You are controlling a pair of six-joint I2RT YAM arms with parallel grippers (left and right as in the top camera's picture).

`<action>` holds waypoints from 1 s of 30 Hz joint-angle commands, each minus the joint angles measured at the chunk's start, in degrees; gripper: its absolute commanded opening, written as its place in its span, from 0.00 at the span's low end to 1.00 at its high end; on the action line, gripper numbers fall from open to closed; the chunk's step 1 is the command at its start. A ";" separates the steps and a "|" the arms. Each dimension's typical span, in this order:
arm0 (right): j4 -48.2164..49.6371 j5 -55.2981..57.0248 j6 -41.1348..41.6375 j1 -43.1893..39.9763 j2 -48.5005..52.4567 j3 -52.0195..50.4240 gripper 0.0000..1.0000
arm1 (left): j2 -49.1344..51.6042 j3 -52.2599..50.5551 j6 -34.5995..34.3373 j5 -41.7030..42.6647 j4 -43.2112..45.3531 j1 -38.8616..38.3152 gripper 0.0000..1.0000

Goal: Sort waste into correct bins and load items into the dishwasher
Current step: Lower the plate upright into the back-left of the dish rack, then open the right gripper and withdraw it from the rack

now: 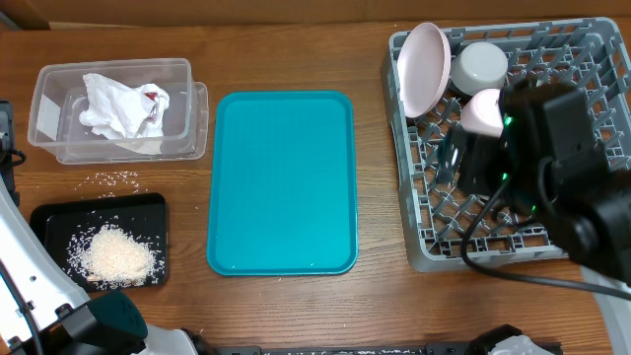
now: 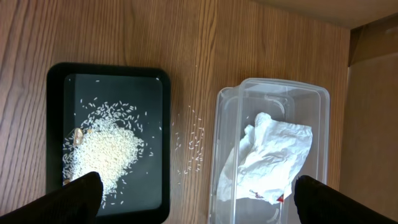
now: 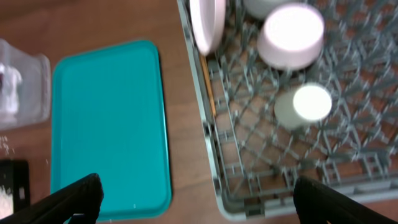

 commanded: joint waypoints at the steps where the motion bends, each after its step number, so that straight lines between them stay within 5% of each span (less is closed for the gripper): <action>1: 0.61 -3.43 0.28 0.37 -0.09 -5.53 1.00 | 0.20 -0.20 -1.20 -1.16 -0.15 -0.07 1.00; 30: 0.72 -7.13 -3.65 0.37 4.11 -7.87 1.00 | 0.20 -0.22 -1.20 -1.16 -0.15 -0.07 1.00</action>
